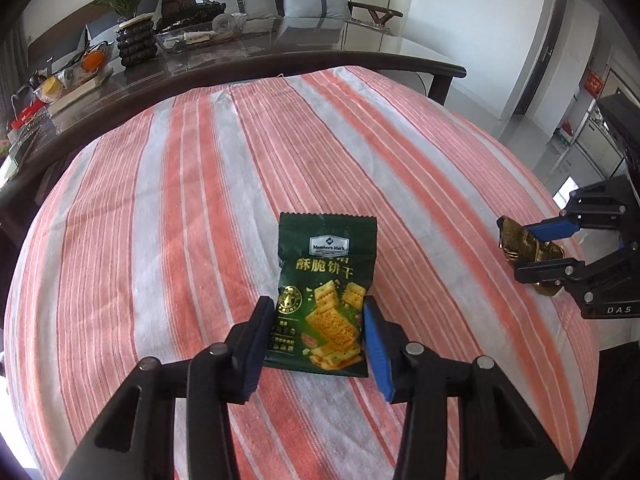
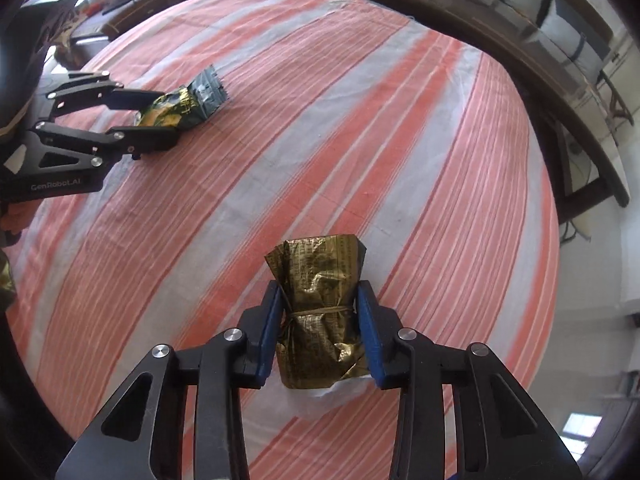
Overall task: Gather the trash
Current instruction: 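Carry the cracker packet and foil wrapper to the wastebasket and release both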
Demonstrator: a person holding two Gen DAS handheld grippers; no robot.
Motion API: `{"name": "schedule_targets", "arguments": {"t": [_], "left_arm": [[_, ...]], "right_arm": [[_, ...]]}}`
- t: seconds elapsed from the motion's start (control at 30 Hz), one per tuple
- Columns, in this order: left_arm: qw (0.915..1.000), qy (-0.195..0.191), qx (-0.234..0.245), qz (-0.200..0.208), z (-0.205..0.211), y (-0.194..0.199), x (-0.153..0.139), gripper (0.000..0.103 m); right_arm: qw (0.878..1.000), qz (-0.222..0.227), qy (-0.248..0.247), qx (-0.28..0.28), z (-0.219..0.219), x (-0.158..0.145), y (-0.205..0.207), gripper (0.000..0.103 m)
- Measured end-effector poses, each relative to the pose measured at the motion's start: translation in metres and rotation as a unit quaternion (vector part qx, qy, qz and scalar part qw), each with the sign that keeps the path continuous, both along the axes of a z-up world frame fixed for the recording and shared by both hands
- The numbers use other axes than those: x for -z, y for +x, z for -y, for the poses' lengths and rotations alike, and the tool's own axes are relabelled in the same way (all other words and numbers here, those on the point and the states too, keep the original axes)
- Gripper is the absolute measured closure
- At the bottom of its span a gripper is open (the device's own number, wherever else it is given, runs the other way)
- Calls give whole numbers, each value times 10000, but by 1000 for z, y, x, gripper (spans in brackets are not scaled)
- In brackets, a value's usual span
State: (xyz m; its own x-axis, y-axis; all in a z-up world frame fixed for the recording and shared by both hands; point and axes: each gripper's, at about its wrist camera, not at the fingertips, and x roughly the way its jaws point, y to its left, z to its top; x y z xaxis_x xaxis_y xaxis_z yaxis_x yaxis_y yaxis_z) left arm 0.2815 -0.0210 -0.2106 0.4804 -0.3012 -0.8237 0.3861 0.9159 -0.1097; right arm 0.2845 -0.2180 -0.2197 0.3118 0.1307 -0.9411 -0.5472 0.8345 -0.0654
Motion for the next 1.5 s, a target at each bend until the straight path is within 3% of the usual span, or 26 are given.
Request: {"name": "schedule_targets", "arguments": {"t": [0.27, 0.57, 0.83, 1.2, 1.37, 1.5], "left_arm": [[9988, -423, 229, 96, 43, -45, -23, 59], [9957, -432, 794, 223, 128, -79, -38, 59], [9950, -261, 887, 370, 177, -93, -49, 59], [9936, 90, 912, 663, 190, -102, -59, 59], [9929, 81, 971, 686, 196, -103, -60, 59], [9919, -167, 1155, 495, 217, -107, -62, 59]], "right_arm": [[9921, 245, 973, 754, 49, -28, -41, 68], [9658, 212, 1817, 1838, 134, -28, -78, 68], [9551, 358, 2046, 2114, 171, -32, -99, 68], [9557, 404, 1971, 2147, 175, -31, -111, 68], [9547, 386, 2001, 2171, 175, -27, -111, 68], [9494, 461, 2021, 2359, 194, -24, -117, 68]]}}
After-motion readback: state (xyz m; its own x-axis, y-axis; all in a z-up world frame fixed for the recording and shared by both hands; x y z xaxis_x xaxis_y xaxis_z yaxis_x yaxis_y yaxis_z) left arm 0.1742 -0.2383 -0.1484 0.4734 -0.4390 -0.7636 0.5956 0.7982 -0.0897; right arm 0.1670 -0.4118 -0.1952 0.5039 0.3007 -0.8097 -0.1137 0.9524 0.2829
